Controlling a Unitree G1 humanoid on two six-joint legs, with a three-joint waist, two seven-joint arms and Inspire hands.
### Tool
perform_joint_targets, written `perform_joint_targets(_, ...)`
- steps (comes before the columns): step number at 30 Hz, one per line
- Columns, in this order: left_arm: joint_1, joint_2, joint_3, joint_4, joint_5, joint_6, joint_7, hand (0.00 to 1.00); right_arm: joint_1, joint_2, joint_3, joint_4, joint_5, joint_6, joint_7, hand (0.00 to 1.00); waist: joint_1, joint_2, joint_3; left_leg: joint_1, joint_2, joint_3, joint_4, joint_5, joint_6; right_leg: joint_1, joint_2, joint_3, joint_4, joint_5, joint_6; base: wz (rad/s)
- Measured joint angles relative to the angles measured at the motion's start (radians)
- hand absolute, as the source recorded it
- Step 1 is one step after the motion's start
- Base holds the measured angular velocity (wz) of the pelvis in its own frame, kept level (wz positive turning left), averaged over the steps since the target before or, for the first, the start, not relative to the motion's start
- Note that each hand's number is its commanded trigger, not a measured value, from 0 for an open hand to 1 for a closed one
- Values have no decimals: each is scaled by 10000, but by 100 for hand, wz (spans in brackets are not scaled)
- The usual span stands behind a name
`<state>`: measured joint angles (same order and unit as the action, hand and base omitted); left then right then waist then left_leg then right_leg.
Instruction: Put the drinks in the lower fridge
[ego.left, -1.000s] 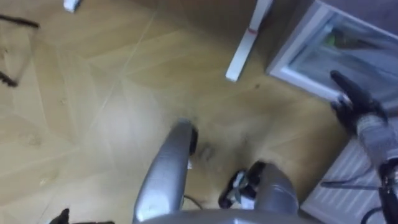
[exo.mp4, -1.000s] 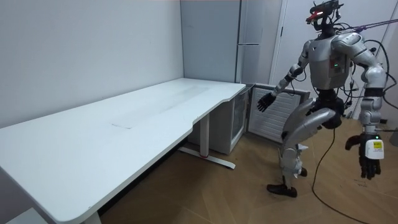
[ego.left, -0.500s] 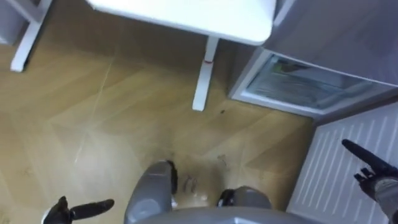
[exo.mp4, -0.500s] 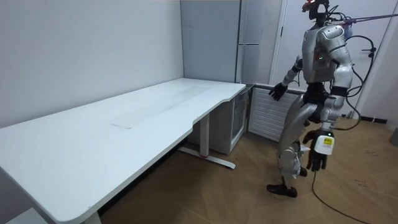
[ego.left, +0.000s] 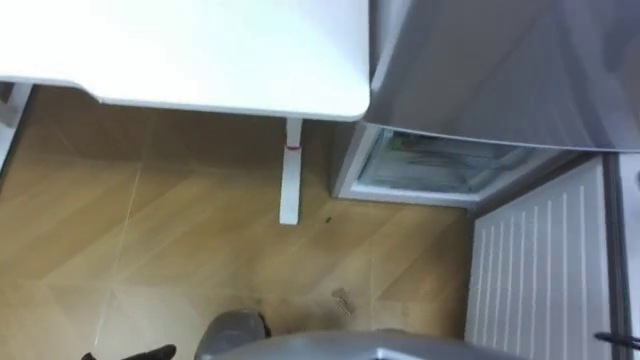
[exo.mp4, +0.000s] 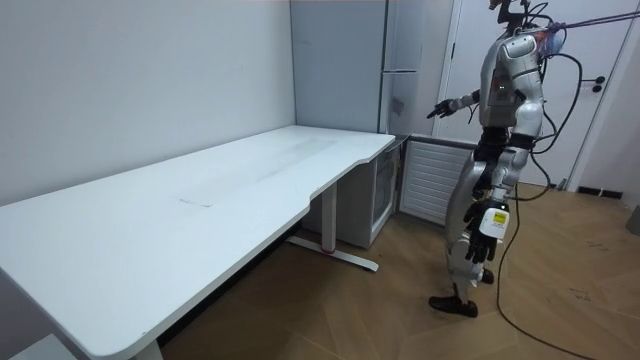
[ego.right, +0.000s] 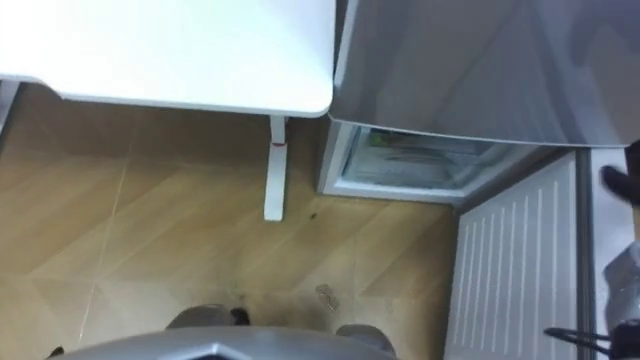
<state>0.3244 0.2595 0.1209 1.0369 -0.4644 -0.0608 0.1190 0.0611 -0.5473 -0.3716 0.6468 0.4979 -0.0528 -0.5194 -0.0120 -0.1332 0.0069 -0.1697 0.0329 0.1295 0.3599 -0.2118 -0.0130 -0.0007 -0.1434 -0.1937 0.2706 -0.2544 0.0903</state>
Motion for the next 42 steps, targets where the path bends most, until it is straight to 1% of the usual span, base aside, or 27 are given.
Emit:
perform_joint_targets(1, -1, -2, 50, -1, 112, 0, -48, 0, 5, 0, -62, 1, 0, -30, -197, 0, -66, -43, 20, 56, 19, 34, -8, -9, -13, 42, 10, -1, 0, 11, 2, -10)
perform_joint_targets(3, -46, -16, 233, -4, 455, -1, -161, 0, 26, 0, -74, 6, -10, -40, -418, 0, -111, -60, 21, 65, 87, 75, 2, -22, -30, 40, 64, -18, -47, 98, 8, -11)
perform_joint_targets(7, -86, -18, 272, -51, 448, -12, -236, 0, 222, 4, -76, 108, -4, -148, -767, 0, -234, -55, 12, 99, 93, 149, -5, -26, -19, 65, 65, -10, -154, 185, 4, -6)
perform_joint_targets(9, -102, -20, 403, -49, 434, 54, -231, 0, 374, 30, -76, 279, 28, -148, -812, 0, -251, -53, 32, 187, 93, 152, -15, -27, -13, 156, 61, -10, -159, 197, 9, 0)
perform_joint_targets(13, -116, -81, 539, -61, 454, 85, -261, 0, 453, 59, -114, 1212, 675, -145, -754, 0, -288, -23, 21, 262, 99, 140, -76, -26, -6, 248, 69, -20, -197, 205, -1, 0)
perform_joint_targets(16, -15, -174, 755, -74, 565, 122, -294, 0, 804, 65, -470, 1686, 1170, -136, -540, 0, -288, 72, -26, 276, 104, 117, -60, -26, -3, 354, 96, -40, -366, 294, 6, 0)
perform_joint_targets(17, 38, -166, 781, -81, 672, 123, -293, 0, 829, 71, -569, 1851, 1390, -139, -537, 0, -330, 149, -46, 319, 104, 135, -61, -25, 0, 378, 93, -31, -361, 304, 9, 0)
perform_joint_targets(19, 45, -163, 920, -81, 663, 119, -274, 0, 846, 85, -578, 2239, 1812, -172, -432, 0, -354, 210, -28, 449, 104, 147, -78, -23, 3, 497, 94, -32, -373, 310, 9, -4)
perform_joint_targets(21, 47, -160, 970, -75, 652, 109, -271, 0, 869, 148, -583, 2648, 2270, -172, -305, 0, -360, 268, -41, 635, 104, 189, -149, -22, 1, 652, 92, -12, -450, 309, 10, -5)
perform_joint_targets(23, 15, -176, 967, -74, 670, 104, -345, 0, 985, 268, -729, 2810, 3043, -203, -17, 0, -423, 370, -35, 683, 104, 193, -167, -19, -2, 708, 92, -12, -531, 306, 14, 0)
perform_joint_targets(26, 17, -175, 1078, -72, 665, 104, -483, 0, 1088, 538, -1150, 3072, 4543, -216, 397, 0, -431, 395, -40, 692, 104, 193, -216, 3, -2, 757, 105, -14, -657, 318, 17, 0)
perform_joint_targets(27, 24, -175, 1125, -72, 665, 106, -538, 0, 1132, 596, -1222, 3324, 5260, -204, 603, 0, -380, 409, -33, 725, 103, 223, -224, 4, -2, 770, 101, 12, -659, 327, 18, -5)
perform_joint_targets(29, 66, -171, 1126, -76, 667, 129, -622, 0, 1159, 756, -1222, 3616, 6125, -186, 959, 0, -378, 437, -23, 781, 100, 253, -255, 3, -2, 823, 100, 27, -693, 328, 21, -3)
perform_joint_targets(33, 45, -179, 1125, -80, 674, 168, -720, 0, 1158, 805, -1250, 3671, 6685, -208, 1502, 0, -375, 519, -15, 812, 98, 260, -372, 23, -33, 827, 117, 28, -701, 328, 20, 0)
perform_joint_targets(37, 30, -231, 1117, 38, 671, 175, -898, 0, 1174, 945, -1239, 3677, 6991, -221, 2361, 0, -372, 540, -5, 911, 92, 259, -434, 41, -62, 944, 137, 20, -831, 341, 0, 0)
perform_joint_targets(38, 46, -267, 1117, 57, 670, 183, -922, 0, 1179, 1011, -1239, 3680, 7133, -214, 2613, 0, -376, 538, -1, 964, 92, 259, -477, 44, -71, 988, 142, 20, -852, 343, -5, 0)
perform_joint_targets(40, 48, -362, 1120, 58, 674, 184, -948, 0, 1172, 1101, -1238, 3680, 7214, -193, 3008, 0, -358, 518, -24, 1005, 92, 257, -498, 44, -79, 1007, 147, 21, -846, 344, -6, 0)
perform_joint_targets(42, 56, -453, 1123, 99, 719, 196, -1067, 0, 1171, 1156, -1238, 3680, 7322, -131, 3404, 0, -335, 556, -25, 1076, 92, 259, -525, 39, -87, 1048, 146, 23, -832, 346, -9, 0)
